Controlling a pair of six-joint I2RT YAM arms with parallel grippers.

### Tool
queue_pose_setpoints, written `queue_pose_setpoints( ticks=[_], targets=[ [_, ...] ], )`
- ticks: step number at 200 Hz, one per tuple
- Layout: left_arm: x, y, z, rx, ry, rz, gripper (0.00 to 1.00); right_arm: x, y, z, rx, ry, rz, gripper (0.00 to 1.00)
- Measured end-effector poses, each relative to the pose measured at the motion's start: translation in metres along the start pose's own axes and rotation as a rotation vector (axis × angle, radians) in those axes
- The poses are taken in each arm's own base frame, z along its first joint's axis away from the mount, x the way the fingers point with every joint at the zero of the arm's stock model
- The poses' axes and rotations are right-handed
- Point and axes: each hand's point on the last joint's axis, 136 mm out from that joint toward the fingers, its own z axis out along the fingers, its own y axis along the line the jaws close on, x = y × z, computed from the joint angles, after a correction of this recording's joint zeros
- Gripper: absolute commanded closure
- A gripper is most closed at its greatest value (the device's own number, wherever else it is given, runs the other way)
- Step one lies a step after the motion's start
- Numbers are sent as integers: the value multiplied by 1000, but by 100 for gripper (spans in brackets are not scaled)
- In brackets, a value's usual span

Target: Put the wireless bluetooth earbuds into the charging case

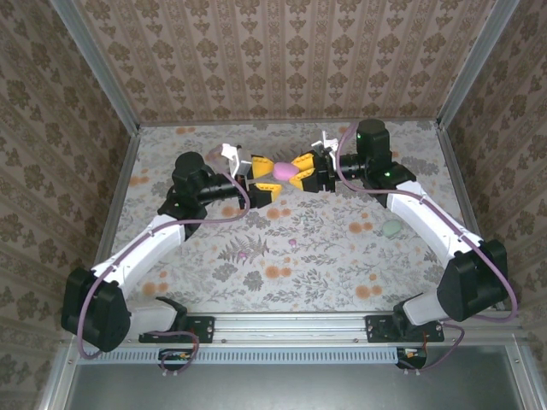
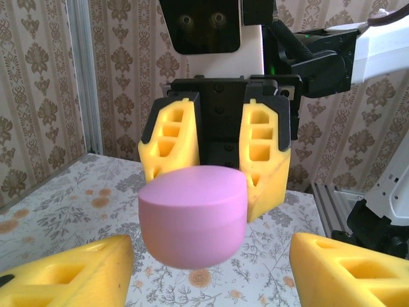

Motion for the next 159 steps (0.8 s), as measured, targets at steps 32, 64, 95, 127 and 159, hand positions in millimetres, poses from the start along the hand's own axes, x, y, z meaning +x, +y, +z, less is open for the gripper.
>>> queue_pose_setpoints(
  ticks=[32,64,95,127,159],
  targets=[
    [1,0,4,8,4,-4,38,2,-1,1,-2,3,-8,67],
    [6,0,7,14,15,-19,42,2,0,2,-7,3,-12,67],
    [7,2,9,15,19,-24,46,2,0,2,-9,3,-15,67],
    [2,2,10,12,13,-17,50,3,2,3,-17,3,-28,67],
    [1,2,11,10,15,-19,52,2,3,3,-25,0,-30,67]
  ],
)
